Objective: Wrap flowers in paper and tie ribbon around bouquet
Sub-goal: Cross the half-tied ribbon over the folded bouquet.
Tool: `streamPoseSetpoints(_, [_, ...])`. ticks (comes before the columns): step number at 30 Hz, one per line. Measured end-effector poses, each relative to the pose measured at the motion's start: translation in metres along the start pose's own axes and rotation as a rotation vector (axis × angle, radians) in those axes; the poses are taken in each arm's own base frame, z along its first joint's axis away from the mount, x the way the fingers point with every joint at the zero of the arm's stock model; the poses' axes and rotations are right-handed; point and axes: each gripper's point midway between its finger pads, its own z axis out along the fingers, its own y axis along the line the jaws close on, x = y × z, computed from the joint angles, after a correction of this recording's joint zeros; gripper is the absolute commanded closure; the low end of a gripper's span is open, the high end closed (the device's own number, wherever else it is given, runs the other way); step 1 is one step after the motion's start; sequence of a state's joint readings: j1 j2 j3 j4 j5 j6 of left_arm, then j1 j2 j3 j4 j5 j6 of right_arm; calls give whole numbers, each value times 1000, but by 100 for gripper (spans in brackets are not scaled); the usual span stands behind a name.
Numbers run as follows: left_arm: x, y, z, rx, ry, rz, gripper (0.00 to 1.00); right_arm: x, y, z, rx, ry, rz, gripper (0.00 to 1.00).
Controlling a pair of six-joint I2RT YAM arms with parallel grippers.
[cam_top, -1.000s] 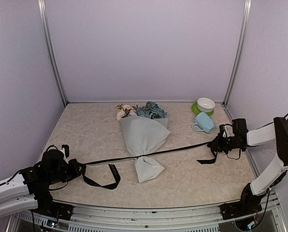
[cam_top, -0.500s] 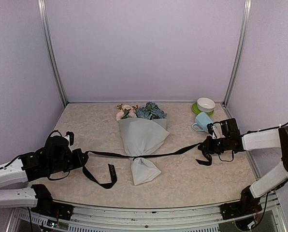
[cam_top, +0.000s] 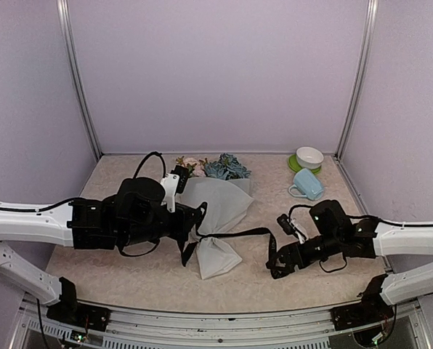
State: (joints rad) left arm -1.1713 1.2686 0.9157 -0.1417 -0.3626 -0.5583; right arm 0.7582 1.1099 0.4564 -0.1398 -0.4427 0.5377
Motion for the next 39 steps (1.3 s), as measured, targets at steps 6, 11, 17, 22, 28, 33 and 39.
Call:
streamPoseSetpoints(6, [-3,-21,1,52,-16,141,100,-36,26,-15,103,-10,-113,0])
streamPoseSetpoints(11, [-23,-30,-9,94,-69,230,100,-93,68,-43,45,-187,-280,21])
streamPoseSetpoints(17, [-41,-27,-22,169,-105,284,100,-124,142,-25,-306,-265,-559,28])
streamPoseSetpoints(22, [-42,-2,-29,202,-132,281,100,-160,169,10,-403,-292,-709,28])
streamPoseSetpoints(28, [-39,4,-25,261,-129,307,100,-175,160,63,-416,-264,-726,44])
streamPoseSetpoints(33, [-38,0,-25,310,-138,323,100,-172,152,89,-435,-213,-703,90])
streamPoseSetpoints(39, [-29,14,-21,306,-129,314,86,-169,157,88,-475,-204,-689,100])
